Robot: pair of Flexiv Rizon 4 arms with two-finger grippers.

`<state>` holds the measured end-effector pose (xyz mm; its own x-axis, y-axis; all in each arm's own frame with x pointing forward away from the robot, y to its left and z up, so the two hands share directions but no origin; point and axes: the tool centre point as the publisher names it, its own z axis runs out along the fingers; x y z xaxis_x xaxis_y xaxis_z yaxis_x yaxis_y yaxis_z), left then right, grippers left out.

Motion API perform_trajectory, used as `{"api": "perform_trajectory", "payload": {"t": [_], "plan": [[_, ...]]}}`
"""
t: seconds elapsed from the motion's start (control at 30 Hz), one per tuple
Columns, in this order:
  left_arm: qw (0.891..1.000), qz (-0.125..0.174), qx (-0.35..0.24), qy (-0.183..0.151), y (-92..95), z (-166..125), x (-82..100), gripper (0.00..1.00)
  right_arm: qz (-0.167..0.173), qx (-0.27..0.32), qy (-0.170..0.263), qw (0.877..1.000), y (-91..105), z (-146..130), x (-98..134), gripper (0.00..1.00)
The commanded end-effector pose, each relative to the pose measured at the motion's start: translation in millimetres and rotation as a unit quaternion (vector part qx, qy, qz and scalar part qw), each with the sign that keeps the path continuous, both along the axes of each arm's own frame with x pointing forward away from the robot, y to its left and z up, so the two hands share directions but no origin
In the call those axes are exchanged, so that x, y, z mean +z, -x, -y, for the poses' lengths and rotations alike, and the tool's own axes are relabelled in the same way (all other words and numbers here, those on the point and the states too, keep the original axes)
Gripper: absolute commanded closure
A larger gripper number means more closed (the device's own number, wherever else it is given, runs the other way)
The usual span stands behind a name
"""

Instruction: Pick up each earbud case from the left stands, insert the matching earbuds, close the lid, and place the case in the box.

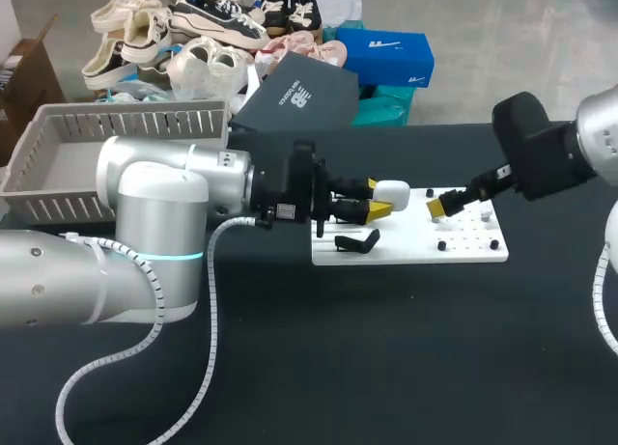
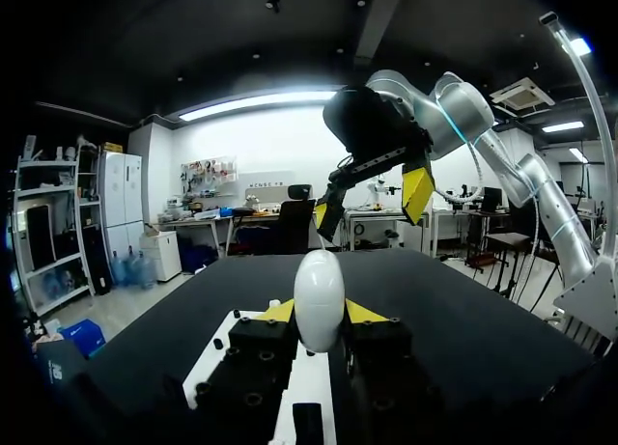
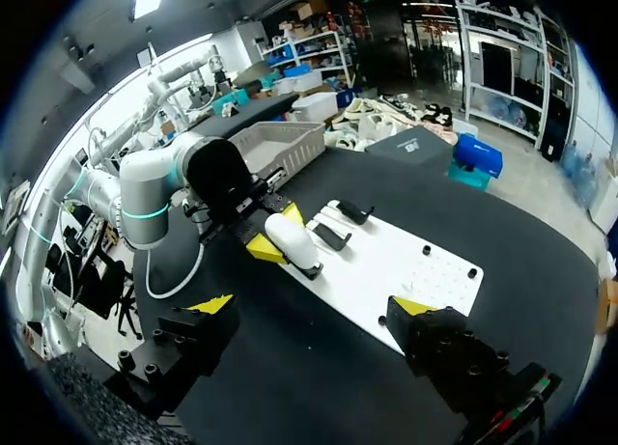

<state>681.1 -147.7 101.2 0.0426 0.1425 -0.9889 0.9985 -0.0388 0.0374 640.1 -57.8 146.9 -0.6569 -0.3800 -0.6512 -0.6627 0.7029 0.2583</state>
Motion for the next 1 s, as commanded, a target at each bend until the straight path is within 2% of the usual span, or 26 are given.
{"api": "perform_trajectory", "payload": {"t": [0.03,1.0], "plan": [[1.000,0.000,-0.003,0.000,-2.8,1,-0.9,1.00,-0.001,-0.006,0.008,1.000,-8.1,-13,-6,0.00],[1.000,0.000,-0.003,0.000,-2.8,1,-0.9,1.00,-0.021,-0.010,0.025,0.999,-29.3,-37,-22,0.00]]}}
